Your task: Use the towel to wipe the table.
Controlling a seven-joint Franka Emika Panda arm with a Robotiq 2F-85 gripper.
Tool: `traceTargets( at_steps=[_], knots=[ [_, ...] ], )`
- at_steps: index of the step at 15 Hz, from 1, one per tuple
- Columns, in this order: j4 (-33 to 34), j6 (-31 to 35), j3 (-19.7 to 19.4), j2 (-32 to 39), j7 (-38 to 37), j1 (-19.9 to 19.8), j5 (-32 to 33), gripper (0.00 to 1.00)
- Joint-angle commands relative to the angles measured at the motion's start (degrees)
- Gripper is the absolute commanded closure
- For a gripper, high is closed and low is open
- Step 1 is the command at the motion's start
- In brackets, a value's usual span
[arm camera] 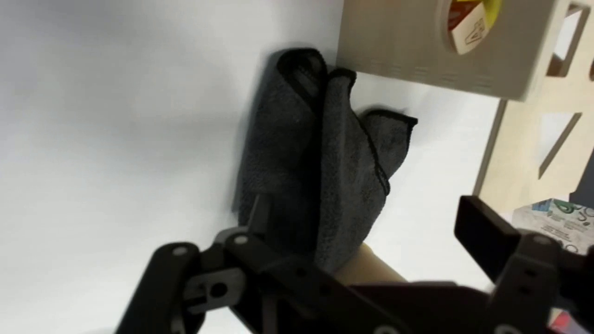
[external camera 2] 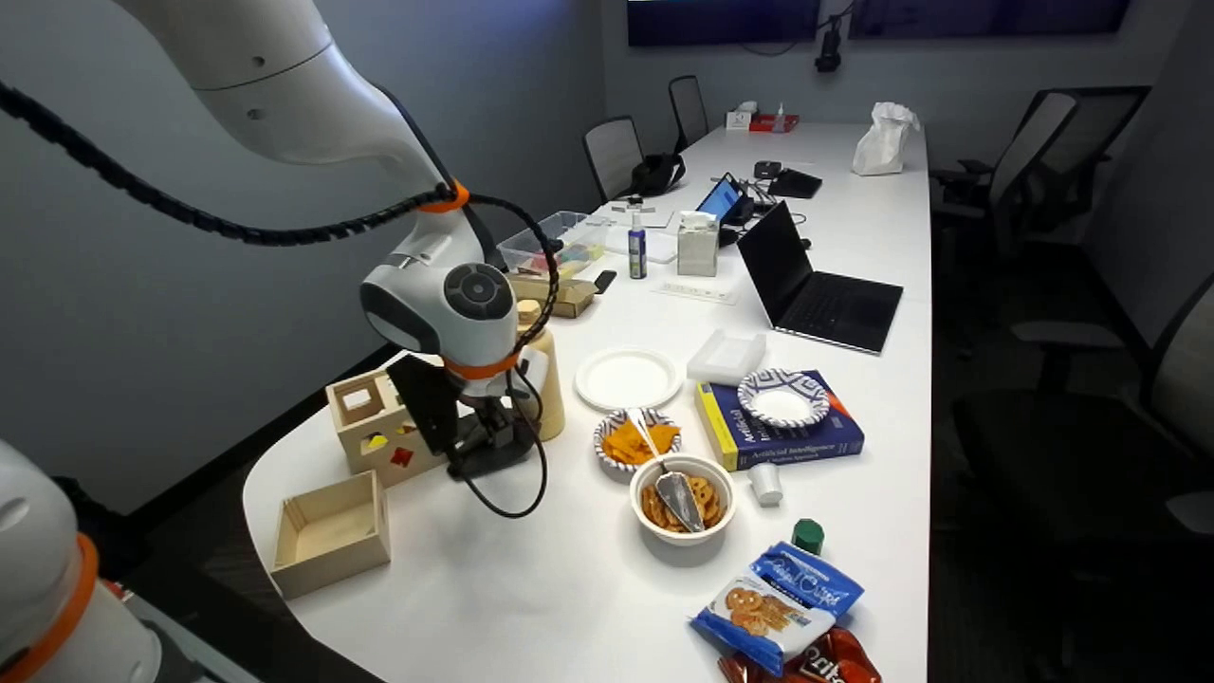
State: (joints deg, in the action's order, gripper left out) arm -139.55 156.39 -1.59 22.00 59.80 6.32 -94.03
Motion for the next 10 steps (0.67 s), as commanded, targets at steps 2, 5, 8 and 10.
traceTargets(
  at_steps=[2,5,8,10],
  knots=[
    [2.64,3.57,-0.74,3.32,-1.64,0.3,-0.39,0.0],
    [4.96,2.58,-0.46,5.8,-3.36,0.53,1.94,0.0],
    [7.19,2.39,-0.14,8.23,-4.82,0.8,3.44,0.0],
    [8.83,2.31,-0.1,10.11,-5.78,0.9,4.47,0.0]
  ],
)
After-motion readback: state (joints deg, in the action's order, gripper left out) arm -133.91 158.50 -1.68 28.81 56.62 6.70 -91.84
